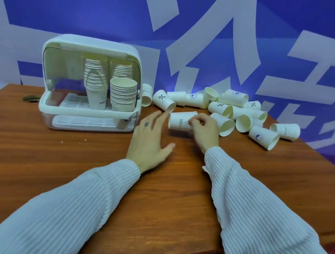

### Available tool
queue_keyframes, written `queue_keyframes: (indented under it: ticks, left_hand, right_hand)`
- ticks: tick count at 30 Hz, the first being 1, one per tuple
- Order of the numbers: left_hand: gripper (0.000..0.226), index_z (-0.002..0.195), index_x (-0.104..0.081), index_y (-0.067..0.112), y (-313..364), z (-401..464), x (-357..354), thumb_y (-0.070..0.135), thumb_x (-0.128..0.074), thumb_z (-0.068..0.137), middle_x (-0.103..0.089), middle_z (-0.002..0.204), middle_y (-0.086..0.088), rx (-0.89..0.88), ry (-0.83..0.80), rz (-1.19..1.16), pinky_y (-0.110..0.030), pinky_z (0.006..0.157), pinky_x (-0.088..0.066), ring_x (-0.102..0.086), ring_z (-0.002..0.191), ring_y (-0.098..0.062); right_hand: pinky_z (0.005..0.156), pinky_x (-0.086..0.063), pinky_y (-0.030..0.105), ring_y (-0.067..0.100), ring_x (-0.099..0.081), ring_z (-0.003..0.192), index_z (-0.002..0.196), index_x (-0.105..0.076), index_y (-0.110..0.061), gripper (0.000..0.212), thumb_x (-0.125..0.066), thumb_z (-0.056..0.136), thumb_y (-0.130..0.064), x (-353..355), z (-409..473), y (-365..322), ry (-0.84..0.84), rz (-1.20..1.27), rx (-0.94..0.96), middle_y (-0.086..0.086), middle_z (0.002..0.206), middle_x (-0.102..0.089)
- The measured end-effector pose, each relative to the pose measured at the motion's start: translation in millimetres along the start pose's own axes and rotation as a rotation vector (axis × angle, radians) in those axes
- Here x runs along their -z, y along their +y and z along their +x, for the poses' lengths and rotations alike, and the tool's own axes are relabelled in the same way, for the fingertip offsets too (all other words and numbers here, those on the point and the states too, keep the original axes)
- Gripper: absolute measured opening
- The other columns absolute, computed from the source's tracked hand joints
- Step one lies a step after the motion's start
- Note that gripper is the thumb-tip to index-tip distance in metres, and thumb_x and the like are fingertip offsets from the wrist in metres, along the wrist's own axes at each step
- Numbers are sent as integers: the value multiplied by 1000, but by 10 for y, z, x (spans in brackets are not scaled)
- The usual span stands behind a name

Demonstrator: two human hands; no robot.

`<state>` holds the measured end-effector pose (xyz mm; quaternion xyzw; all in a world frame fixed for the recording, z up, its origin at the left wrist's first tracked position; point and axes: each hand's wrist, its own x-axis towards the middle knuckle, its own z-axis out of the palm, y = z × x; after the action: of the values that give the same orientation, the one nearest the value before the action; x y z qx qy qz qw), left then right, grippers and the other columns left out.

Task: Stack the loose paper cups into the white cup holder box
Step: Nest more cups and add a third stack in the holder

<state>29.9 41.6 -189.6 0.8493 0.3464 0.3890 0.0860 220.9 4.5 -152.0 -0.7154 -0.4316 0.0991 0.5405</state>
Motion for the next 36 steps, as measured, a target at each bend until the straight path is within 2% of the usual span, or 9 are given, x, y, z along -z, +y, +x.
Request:
queue_keyframes:
  ticks: [4, 6, 10, 16, 20, 26, 28, 32, 36]
  left_hand:
    - [99, 162, -20, 23, -37, 15, -78, 53, -74, 84, -40, 158, -6, -3, -157, 66, -46, 115, -37, -40, 143, -27]
    - [82, 159, -32, 18, -53, 5, -74, 49, -67, 91, -47, 151, -7, 10, -164, 57, -47, 107, -43, -49, 133, -30]
    - [76, 156, -37, 20, -32, -18, -5, 51, -66, 93, -46, 148, -5, 81, -142, 19, -45, 103, -46, -50, 131, -27]
    - [77, 157, -35, 19, -19, -34, 32, 49, -66, 93, -46, 150, -5, 70, -144, -18, -43, 106, -46, -49, 134, -24]
    - [69, 149, -46, 18, -28, -26, 130, 52, -65, 92, -58, 141, -2, 223, -64, -195, -38, 108, -43, -53, 132, -23]
    - [53, 140, -53, 30, -65, -55, 570, 46, -68, 91, -62, 124, 12, 383, 277, -409, -31, 92, -45, -58, 113, -12]
    - [61, 143, -51, 27, -139, -48, 726, 51, -66, 89, -62, 130, 7, 398, 385, -388, -36, 96, -47, -57, 118, -16]
    - [58, 142, -50, 21, -272, -34, 1002, 46, -70, 93, -63, 124, 2, 439, 495, -409, -34, 89, -50, -60, 110, -16]
    - [60, 144, -47, 21, -396, -41, 1138, 44, -71, 94, -62, 124, 2, 469, 512, -435, -18, 77, -48, -61, 108, -13]
  right_hand:
    - [65, -49, 30, 10, -60, 69, 69, -71, -24, 29, -60, 87, -5, 20, -295, -14, -363, 76, 89, -5, 74, -70]
    - [65, -48, 30, 12, -60, 69, 73, -73, -30, 26, -57, 87, -15, 20, -302, 25, -258, 77, 84, 0, 87, -72]
    - [72, -44, 27, 5, -51, 71, 102, -73, -37, 26, -52, 96, -22, 252, -45, 123, 264, -148, -176, -9, 130, -51]
    - [95, -52, 35, 21, -64, 110, 143, -59, -26, 46, -57, 97, -26, 424, 199, 273, -34, -331, -279, 2, 140, -62]
    - [95, -54, 40, 18, -65, 107, 121, -70, -31, 28, -55, 97, -30, 294, 58, -9, 183, -207, -49, -13, 112, -68]
    - [71, -54, 21, 1, -63, 71, 119, -54, -31, 32, -60, 94, -12, -151, -78, -802, 92, 243, 277, -4, 94, -69]
    - [74, -51, 17, -2, -64, 75, 116, -60, -27, 26, -60, 95, -11, -323, -80, -1068, 79, 277, 344, -7, 93, -69]
    - [88, -57, 34, 5, -69, 92, 114, -71, -26, 23, -59, 98, -18, -667, -18, -1370, -5, 207, 480, -13, 97, -74]
    - [92, -56, 35, 9, -69, 98, 116, -74, -31, 30, -55, 97, -18, -863, 72, -1537, -99, 42, 541, -12, 104, -77]
